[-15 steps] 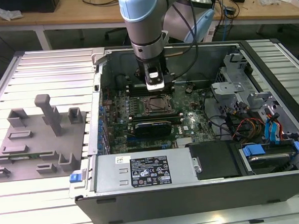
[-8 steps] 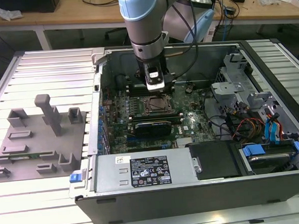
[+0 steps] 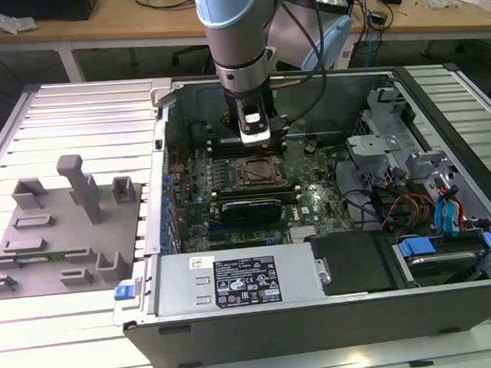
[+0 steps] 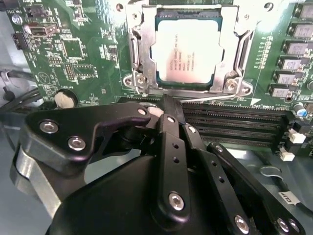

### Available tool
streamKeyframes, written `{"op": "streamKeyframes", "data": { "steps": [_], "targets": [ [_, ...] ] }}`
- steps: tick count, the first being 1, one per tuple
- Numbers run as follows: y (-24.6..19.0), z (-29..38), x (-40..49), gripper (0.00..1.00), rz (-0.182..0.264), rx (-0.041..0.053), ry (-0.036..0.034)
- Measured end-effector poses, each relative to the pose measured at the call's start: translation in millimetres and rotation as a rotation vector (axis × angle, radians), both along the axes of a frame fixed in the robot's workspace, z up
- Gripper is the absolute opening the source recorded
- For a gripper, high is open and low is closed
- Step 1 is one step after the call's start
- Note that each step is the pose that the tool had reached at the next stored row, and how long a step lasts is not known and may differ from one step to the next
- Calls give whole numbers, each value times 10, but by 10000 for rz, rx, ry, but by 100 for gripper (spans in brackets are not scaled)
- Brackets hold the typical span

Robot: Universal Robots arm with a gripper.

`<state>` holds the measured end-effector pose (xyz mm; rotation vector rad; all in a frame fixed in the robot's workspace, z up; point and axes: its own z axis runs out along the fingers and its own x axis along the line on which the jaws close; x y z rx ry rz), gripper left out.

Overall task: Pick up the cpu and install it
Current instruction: 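Install the first cpu locking lever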

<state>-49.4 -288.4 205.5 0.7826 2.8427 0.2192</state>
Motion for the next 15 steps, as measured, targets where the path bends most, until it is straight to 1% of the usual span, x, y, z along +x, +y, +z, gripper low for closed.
{"op": "streamKeyframes", "data": {
  "steps": [2,6,9,15],
  "targets": [
    [28,0,-4,11,-1,2,-9],
    [30,0,-9,11,-2,1,-20],
    [29,-7,-22,11,0,-10,-42],
    [30,-48,-45,11,1,-22,-134]
  ]
}}
